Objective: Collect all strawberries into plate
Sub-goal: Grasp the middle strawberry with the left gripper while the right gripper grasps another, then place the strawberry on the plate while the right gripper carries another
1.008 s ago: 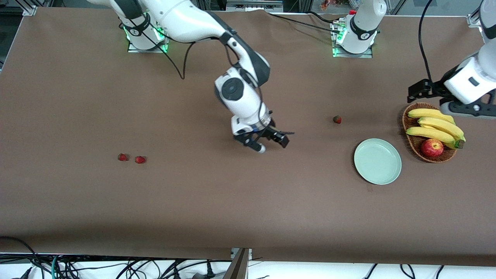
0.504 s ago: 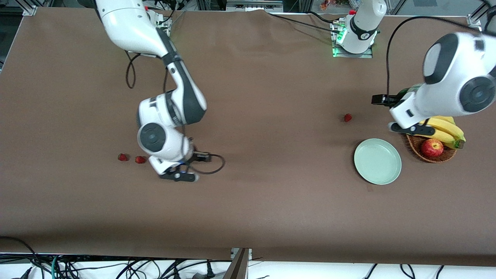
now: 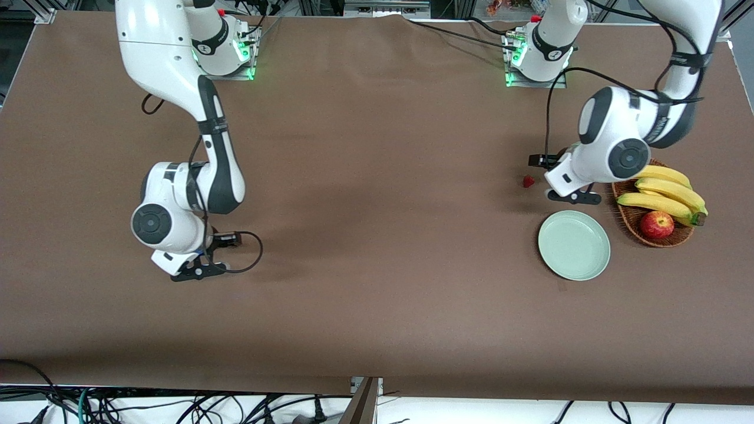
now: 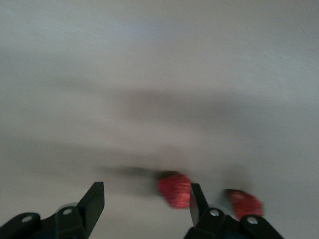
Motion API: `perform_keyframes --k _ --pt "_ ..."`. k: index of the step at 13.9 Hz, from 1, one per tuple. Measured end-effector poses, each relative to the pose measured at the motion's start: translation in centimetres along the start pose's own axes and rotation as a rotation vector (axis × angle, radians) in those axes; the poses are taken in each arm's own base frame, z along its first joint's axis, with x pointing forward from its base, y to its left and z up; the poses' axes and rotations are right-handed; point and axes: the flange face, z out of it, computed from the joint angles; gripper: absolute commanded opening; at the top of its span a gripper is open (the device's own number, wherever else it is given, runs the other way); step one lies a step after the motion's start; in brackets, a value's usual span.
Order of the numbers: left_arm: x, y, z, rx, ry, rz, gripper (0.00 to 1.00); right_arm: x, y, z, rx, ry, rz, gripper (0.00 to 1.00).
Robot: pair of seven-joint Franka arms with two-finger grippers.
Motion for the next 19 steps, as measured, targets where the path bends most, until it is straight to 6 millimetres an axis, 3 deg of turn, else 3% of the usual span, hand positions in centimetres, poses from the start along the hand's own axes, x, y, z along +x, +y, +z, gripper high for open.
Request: perform_keyframes --k 2,6,7,8,9,10,11,12,13,14,16,19 --pt "-0.2 0.8 2.2 -0.001 0.07 0.016 1.0 -0.4 1.7 0.7 0.0 -0.003 -0.002 0.77" --pt "0.2 1.8 5.5 0.045 0.144 0.088 0.95 -1.0 1.7 2.5 0.023 0.004 0.019 0.66" --pt "0.5 1.8 5.9 0.058 0.153 0.105 0.92 -1.1 1.6 2.8 0.028 0.001 0.022 0.56" --pt "0.7 1.8 6.4 0.063 0.164 0.115 0.88 -1.1 1.4 3.1 0.031 -0.002 0.022 0.31" --pt "0.9 1.9 6.8 0.065 0.172 0.123 0.81 -1.2 1.3 3.3 0.033 -0.006 0.022 0.13" --pt "1.0 1.9 7.3 0.062 0.174 0.124 0.63 -1.3 1.2 3.5 0.035 -0.01 0.021 0.04" --pt "1.0 1.8 7.8 0.06 0.171 0.124 0.41 -1.3 1.0 3.6 0.038 -0.011 0.018 0.01" --pt "1.0 1.8 8.1 0.059 0.167 0.124 0.27 -1.2 0.8 3.4 0.04 -0.008 0.018 0.02" --pt "0.9 1.8 8.3 0.058 0.164 0.123 0.27 -1.0 0.2 2.8 0.049 -0.001 0.027 0.02" --pt "0.9 1.7 8.5 0.058 0.161 0.122 0.21 -0.5 -1.2 1.6 0.063 0.001 0.053 0.02" --pt "0.8 1.6 8.5 0.057 0.162 0.121 0.11 1.0 -6.6 -2.7 0.093 0.011 0.123 0.02" --pt "0.8 1.5 7.2 0.063 0.169 0.12 0.1 2.1 -19.8 -8.7 0.169 0.06 0.261 0.02"
